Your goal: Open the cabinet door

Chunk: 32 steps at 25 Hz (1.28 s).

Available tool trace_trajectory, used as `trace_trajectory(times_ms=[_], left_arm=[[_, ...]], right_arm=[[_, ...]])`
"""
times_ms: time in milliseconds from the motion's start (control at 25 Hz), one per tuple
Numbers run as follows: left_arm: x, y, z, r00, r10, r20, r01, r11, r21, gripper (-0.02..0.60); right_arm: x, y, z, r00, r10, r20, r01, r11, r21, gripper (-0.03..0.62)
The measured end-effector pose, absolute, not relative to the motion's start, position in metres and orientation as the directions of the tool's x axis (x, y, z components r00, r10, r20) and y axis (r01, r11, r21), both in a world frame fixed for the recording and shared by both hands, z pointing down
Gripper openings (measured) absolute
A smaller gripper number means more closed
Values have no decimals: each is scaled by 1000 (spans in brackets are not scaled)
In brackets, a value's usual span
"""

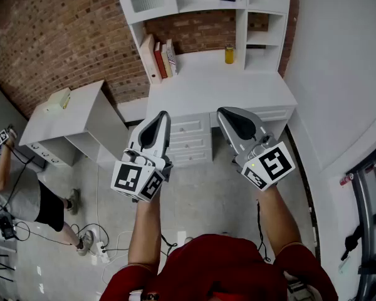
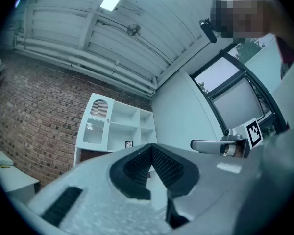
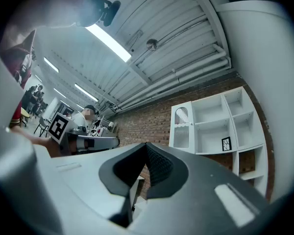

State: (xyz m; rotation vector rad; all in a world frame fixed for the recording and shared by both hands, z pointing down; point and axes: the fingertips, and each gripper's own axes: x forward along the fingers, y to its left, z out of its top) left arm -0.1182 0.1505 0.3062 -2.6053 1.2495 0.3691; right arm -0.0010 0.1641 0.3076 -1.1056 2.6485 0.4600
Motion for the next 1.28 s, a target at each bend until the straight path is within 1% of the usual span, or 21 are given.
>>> trace_trajectory(times_ms=[360, 880, 1120, 1280], left_arm=[[-88, 147, 314, 593, -744, -307, -796, -598, -90, 2], [-37, 127, 317, 582, -766, -273, -810, -574, -119, 2], [-37, 83, 310, 589, -755, -288, -804, -584, -113, 2], [-52, 33, 310, 593, -744, -308, -798, -594, -101, 2]], right_arm=[[27, 161, 315, -704, -622, -341, -699, 693, 178, 12], [94, 142, 327, -690, -613, -385, -692, 714, 103, 12], [96, 102, 325, -689, -619, -378, -698, 707, 115, 12], [80, 55, 325, -692, -626, -359, -702, 699, 137, 12]])
